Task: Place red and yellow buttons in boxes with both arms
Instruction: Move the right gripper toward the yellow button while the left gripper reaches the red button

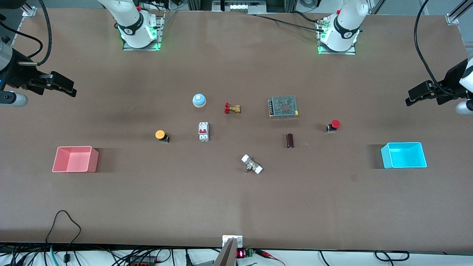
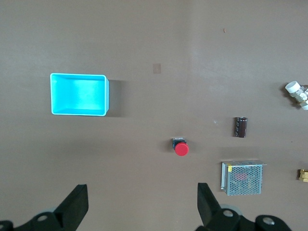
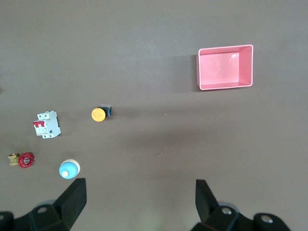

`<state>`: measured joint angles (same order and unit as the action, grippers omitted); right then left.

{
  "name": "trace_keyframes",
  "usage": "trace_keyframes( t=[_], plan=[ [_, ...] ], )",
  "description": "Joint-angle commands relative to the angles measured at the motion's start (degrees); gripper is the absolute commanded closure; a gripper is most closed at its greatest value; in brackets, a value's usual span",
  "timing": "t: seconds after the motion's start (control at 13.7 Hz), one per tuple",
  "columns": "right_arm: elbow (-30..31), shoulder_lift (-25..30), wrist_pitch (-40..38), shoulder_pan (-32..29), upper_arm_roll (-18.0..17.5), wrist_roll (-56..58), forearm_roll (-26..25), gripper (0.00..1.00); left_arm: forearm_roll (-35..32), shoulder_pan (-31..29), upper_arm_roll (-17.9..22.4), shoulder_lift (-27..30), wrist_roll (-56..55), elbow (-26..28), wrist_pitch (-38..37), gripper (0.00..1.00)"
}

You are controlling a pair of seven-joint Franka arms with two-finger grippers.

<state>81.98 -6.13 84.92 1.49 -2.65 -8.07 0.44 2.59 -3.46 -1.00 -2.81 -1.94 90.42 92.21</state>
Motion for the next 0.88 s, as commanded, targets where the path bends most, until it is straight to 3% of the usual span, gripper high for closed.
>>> trace_keyframes(
  t=[0.0, 0.22, 0.8],
  plan=[
    [1.8, 1.7, 0.6, -0.3, -0.1, 0.5, 0.5, 0.0, -1.1, -0.2, -0.3, 1.9, 0.4, 2.1, -0.9, 0.0],
    [1.8, 1.6, 0.7, -0.3, -0.1, 0.5, 0.4, 0.0, -0.5, -0.1, -0.2, -0.3, -0.2, 1.5, -0.6, 0.0],
    [1.7, 0.3, 0.4, -0.3, -0.1, 0.5, 0.4, 0.0, -0.3, 1.4, -0.1, -16.4, 0.3, 0.0, -0.2, 0.0]
  ],
)
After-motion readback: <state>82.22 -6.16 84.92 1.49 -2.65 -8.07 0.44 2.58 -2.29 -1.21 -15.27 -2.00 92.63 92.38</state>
